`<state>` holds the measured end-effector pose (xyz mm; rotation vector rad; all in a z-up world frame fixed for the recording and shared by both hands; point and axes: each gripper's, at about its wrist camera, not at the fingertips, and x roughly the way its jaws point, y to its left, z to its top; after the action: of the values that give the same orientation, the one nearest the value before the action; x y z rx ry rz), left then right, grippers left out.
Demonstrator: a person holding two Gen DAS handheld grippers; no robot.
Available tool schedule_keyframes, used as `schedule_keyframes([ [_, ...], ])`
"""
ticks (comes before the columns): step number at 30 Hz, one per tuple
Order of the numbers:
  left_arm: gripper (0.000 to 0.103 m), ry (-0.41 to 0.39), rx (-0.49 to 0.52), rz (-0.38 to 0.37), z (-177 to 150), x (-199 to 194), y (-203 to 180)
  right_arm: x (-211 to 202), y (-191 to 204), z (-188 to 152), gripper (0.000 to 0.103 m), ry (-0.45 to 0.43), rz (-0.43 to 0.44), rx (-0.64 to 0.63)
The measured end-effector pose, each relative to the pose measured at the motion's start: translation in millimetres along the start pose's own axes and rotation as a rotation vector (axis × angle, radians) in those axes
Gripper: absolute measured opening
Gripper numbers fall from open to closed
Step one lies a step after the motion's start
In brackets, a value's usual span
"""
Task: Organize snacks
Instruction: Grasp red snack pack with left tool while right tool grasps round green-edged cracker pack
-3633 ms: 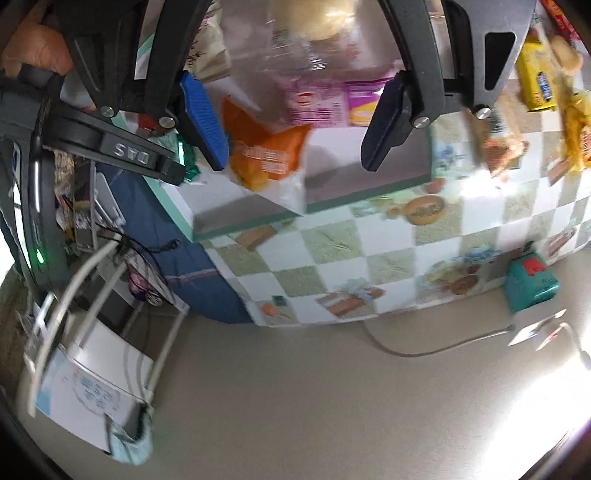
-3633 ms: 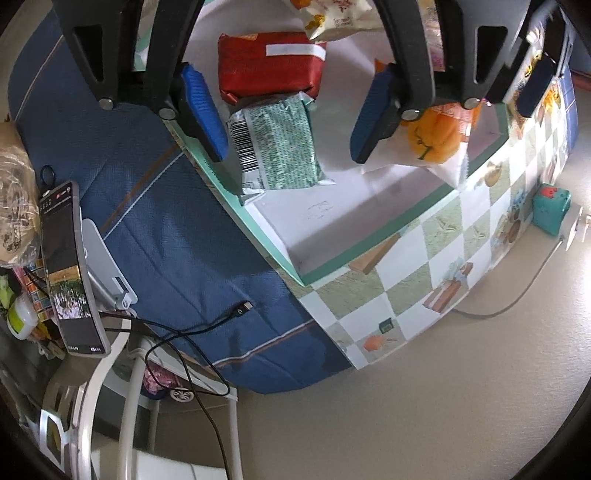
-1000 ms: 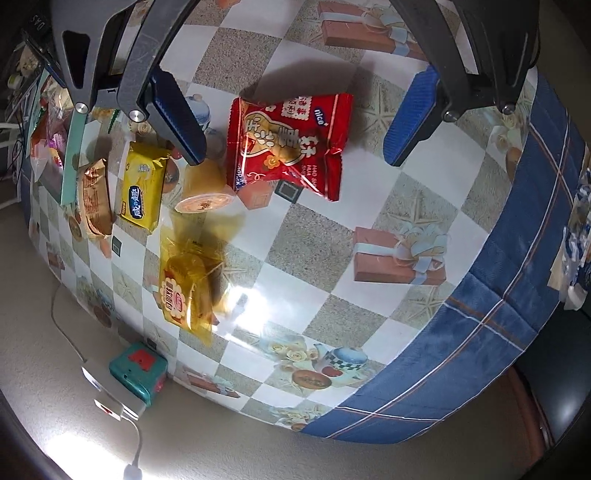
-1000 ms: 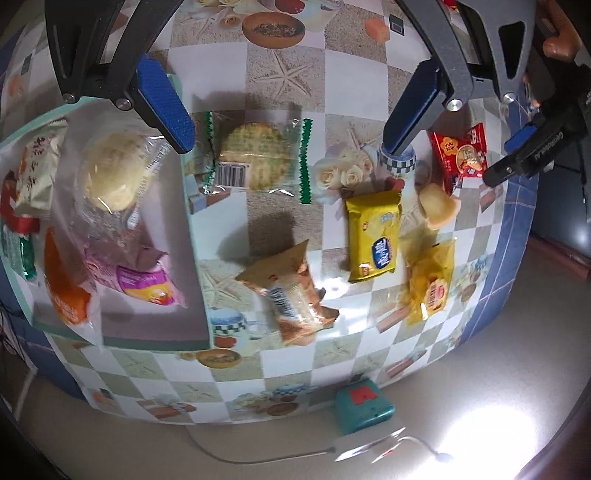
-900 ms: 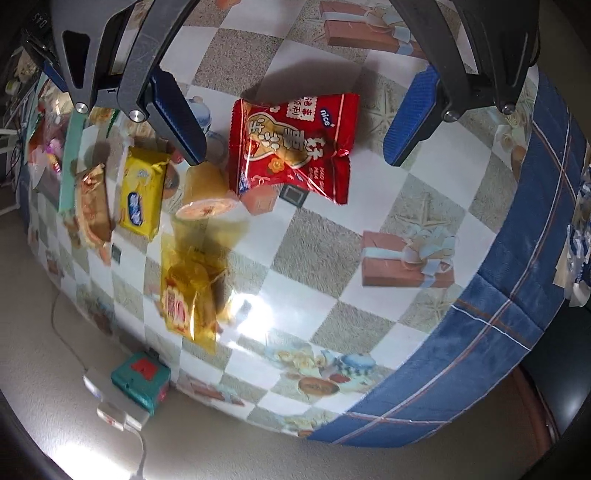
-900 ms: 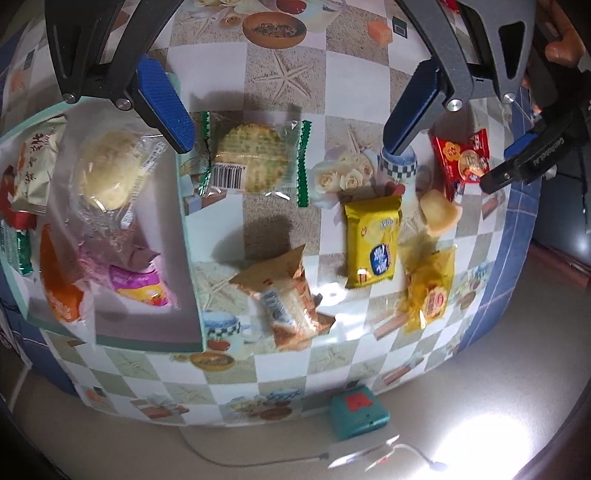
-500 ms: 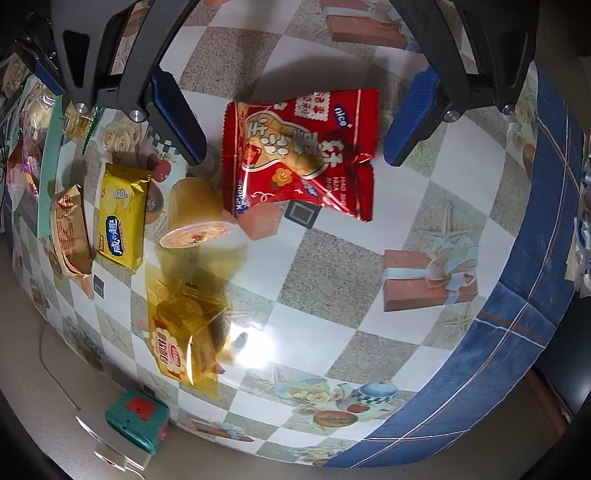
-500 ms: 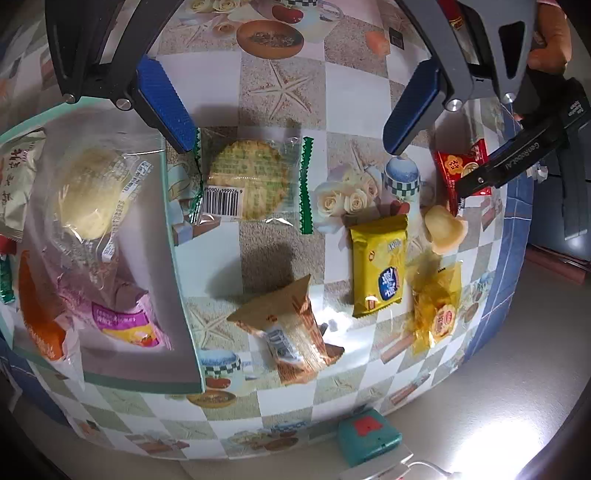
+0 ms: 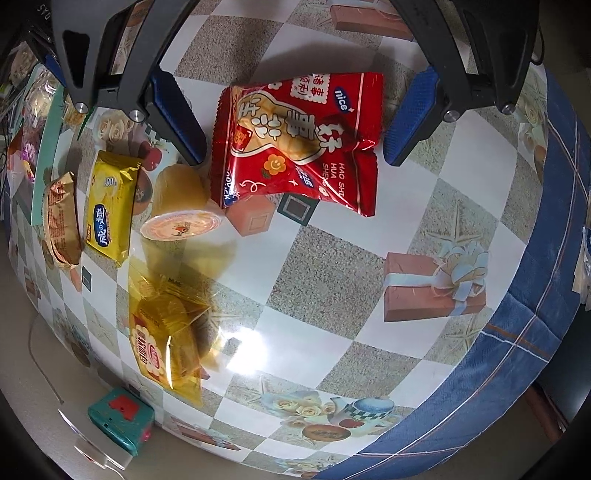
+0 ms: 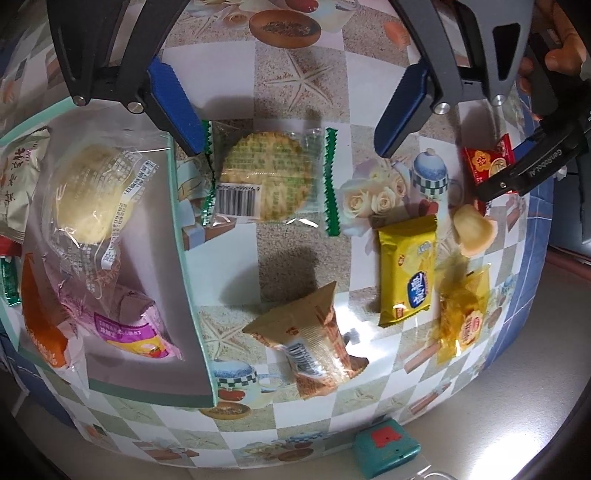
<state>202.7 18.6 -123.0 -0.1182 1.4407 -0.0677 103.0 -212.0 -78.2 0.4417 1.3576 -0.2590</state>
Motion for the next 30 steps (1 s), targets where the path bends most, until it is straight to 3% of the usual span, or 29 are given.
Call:
schedule_keyframes([
  [14, 0.096, 0.0, 0.01, 0.008, 0, 8, -7, 1, 12, -2, 0.084, -0.001, 0.017, -0.064],
  [20, 0.096, -0.002, 0.004, 0.004, 3, 5, -1, -1, 17, 0, 0.083, -0.012, 0.064, -0.098],
  [25, 0.096, -0.005, 0.003, 0.004, 4, 6, 0, -4, 17, 4, 0.083, -0.057, -0.025, -0.091],
  [30, 0.096, -0.001, 0.01, 0.013, 5, 12, -5, 2, 12, 10, 0.076, -0.049, -0.023, -0.067],
])
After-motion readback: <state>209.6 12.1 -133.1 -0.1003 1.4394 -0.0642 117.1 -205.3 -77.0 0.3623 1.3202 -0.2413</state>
